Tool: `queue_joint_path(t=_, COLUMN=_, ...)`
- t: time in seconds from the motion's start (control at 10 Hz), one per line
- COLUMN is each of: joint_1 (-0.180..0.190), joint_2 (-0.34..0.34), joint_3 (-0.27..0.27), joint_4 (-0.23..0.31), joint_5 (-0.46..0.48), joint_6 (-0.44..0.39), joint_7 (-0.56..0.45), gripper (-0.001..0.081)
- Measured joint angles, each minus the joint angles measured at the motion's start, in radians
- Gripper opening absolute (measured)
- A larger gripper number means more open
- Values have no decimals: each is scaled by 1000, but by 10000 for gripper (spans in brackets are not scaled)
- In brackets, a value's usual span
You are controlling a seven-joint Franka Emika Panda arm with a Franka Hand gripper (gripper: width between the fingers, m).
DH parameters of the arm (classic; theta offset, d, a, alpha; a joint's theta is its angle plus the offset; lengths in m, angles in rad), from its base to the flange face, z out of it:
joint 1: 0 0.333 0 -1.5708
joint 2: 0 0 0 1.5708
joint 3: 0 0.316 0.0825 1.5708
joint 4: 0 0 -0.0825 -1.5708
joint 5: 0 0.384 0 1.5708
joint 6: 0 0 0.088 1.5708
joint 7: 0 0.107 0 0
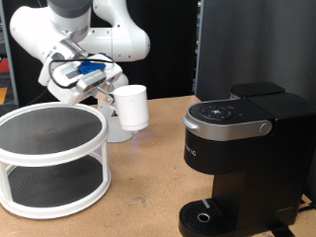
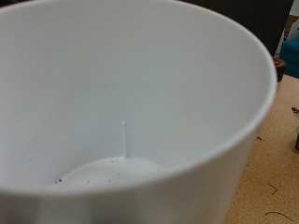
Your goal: Make a cup of coffee with the keurig machine
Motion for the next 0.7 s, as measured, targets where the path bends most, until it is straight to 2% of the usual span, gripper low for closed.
queue_joint_path(t=0.2, joint_1=23, joint_2=2, joint_3=56, joint_4=1, joint_5=38, joint_6=47, joint_7=24, gripper=69)
queue_joint_path(t=0.5, joint_1=26, joint_2=4, joint_3=63, joint_4=2, joint_5=38, joint_6=49, joint_7=29, gripper=69)
queue_joint_path(t=0.7, joint_1=27, joint_2=30, joint_3=63, joint_4=-2, joint_5=38, joint_6=51, joint_7=2, gripper=69)
